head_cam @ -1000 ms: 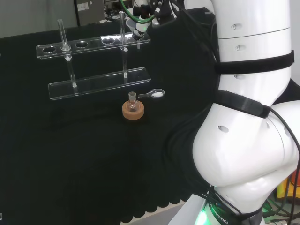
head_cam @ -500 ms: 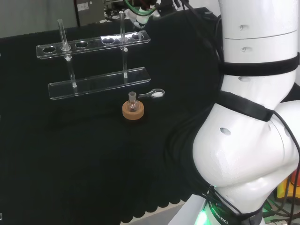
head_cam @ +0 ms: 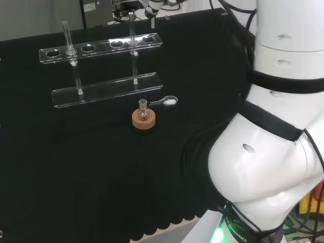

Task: Pick up the funnel from the transparent funnel stand.

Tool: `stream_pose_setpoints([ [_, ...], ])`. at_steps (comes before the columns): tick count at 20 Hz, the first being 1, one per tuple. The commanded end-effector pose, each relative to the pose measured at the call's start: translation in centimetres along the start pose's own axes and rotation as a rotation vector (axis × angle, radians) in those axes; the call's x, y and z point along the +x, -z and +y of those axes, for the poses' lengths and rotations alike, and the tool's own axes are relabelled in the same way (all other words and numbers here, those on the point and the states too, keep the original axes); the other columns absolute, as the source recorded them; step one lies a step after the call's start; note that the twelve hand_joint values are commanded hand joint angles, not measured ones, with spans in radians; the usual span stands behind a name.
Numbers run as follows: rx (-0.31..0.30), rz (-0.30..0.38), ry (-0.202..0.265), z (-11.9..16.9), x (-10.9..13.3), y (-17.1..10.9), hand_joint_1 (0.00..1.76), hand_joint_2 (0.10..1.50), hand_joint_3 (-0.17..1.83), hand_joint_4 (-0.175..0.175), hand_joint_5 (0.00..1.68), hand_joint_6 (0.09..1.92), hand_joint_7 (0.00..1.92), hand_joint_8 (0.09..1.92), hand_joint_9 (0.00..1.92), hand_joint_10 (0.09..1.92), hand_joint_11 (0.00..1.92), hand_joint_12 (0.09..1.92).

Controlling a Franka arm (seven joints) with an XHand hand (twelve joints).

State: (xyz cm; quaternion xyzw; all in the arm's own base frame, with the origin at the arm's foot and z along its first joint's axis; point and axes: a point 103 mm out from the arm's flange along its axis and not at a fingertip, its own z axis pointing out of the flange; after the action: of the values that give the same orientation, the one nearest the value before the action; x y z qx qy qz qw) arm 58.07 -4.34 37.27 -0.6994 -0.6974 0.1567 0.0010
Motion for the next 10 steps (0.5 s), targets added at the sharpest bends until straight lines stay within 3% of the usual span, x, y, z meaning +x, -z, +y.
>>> stream_pose_setpoints([
  [1, -0.038, -0.015, -0.027, -5.1, 0.5, 2.1, 0.83, 0.63, 0.61, -0.008, 0.59, 1.03, 0.35, 0.76, 0.49, 0.65, 0.23, 1.36],
  [10, -0.047, -0.01, -0.045, -11.2, 2.4, 2.3, 0.83, 0.63, 0.61, -0.009, 0.6, 1.03, 0.35, 0.76, 0.49, 0.65, 0.23, 1.36],
])
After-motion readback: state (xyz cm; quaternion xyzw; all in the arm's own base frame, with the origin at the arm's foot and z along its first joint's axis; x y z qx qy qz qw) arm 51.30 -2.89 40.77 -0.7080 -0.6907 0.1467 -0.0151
